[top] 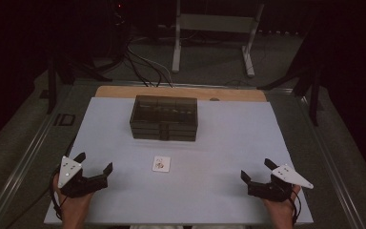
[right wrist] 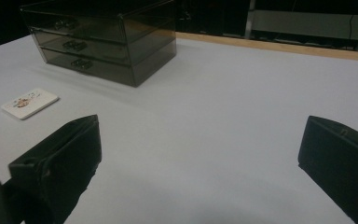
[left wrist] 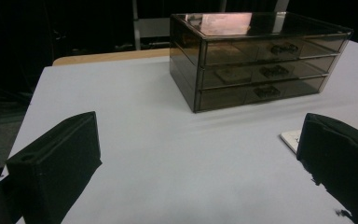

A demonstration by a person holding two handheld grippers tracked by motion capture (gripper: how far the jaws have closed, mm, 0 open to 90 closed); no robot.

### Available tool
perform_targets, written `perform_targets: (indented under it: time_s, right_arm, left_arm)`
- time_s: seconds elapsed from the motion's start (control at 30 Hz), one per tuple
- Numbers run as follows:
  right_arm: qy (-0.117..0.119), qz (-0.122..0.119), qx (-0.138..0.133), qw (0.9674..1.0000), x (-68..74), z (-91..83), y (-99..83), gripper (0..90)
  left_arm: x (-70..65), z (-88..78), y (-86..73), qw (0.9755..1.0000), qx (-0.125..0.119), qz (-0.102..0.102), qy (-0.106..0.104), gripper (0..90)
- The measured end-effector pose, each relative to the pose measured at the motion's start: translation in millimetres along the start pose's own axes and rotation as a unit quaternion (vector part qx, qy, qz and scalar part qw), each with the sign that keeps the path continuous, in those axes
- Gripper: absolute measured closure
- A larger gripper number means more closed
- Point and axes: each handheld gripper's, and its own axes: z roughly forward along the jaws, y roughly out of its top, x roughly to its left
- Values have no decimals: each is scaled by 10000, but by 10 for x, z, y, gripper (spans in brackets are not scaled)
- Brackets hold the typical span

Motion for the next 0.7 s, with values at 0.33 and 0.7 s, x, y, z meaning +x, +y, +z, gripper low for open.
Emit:
perform_targets:
  time_s: [0.33, 0.7]
  right_arm:
    - [-103, 33, -62, 9999, -11, -70, -30, 0]
    - [-173, 110, -96, 9997, -45, -85, -54, 0]
  left_arm:
    - [-87, 93, 47, 10000, 23, 49, -67, 11]
    - [-210, 143, 145, 9998, -38, 111, -151, 11]
